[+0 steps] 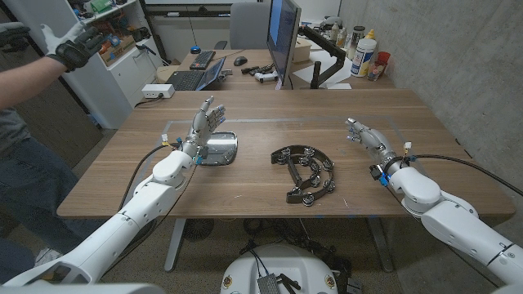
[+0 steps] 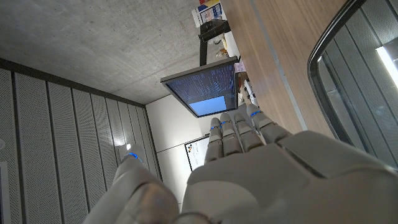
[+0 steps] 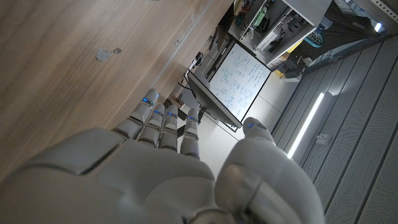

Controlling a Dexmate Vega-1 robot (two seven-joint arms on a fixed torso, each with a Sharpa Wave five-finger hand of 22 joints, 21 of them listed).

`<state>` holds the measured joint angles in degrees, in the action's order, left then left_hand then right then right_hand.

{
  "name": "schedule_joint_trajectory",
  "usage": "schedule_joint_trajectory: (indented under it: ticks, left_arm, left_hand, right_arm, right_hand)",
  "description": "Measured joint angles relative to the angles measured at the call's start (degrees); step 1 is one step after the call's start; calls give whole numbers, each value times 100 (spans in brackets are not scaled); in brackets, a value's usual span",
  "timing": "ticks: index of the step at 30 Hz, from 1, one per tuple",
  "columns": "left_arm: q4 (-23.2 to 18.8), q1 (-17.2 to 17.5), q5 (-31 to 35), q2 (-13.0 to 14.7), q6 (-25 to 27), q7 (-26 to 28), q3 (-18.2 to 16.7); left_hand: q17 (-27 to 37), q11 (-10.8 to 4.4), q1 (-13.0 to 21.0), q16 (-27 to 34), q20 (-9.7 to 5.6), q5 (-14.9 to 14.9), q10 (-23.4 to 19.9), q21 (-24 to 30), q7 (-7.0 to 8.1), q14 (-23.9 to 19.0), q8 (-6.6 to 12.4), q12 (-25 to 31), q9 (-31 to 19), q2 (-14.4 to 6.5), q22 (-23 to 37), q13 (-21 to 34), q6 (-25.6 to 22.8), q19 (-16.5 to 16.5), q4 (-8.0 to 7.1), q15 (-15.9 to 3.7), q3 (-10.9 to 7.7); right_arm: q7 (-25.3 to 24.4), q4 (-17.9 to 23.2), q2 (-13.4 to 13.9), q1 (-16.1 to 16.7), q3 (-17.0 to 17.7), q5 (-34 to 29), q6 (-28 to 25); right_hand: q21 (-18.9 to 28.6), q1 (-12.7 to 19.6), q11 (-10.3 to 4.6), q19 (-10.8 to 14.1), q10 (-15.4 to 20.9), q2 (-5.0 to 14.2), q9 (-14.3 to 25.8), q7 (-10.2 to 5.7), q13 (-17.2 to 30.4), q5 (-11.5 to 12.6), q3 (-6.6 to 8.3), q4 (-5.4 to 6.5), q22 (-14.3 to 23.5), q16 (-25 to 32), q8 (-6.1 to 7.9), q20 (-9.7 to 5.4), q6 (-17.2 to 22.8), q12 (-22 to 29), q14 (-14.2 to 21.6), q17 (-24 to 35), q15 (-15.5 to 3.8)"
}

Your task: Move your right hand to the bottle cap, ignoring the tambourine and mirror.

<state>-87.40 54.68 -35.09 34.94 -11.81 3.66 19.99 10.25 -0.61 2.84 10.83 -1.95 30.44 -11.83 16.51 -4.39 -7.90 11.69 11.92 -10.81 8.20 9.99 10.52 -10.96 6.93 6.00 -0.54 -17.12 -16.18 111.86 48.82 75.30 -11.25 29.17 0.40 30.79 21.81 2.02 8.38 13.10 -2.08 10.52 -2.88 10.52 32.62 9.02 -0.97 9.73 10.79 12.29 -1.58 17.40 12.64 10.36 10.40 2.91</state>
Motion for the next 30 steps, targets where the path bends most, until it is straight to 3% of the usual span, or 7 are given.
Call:
schedule_joint_trajectory:
  ticks: [7,30]
  left_arm:
    - [-14,0,13,5,-4,-1,10]
    - [-46,6,79,14,-18,-7,58]
  left_hand:
    - [0,0,0,0,0,0,0,-22,0,0,0,0,0,0,0,0,0,0,0,0,0]
    - [0,0,45,0,0,29,0,-66,0,0,0,-11,1,0,0,0,0,0,24,0,25]
  right_arm:
    - [-220,314,108,204,142,-66,-327]
    - [-724,1178,343,758,579,-223,-1486]
  right_hand:
    - [-30,109,-61,16,61,-41,0,-112,0,0,16,-77,0,0,0,16,155,0,38,0,-79]
    - [-118,213,-79,16,81,-24,0,-111,0,23,27,-149,0,0,-3,15,154,0,28,0,-130]
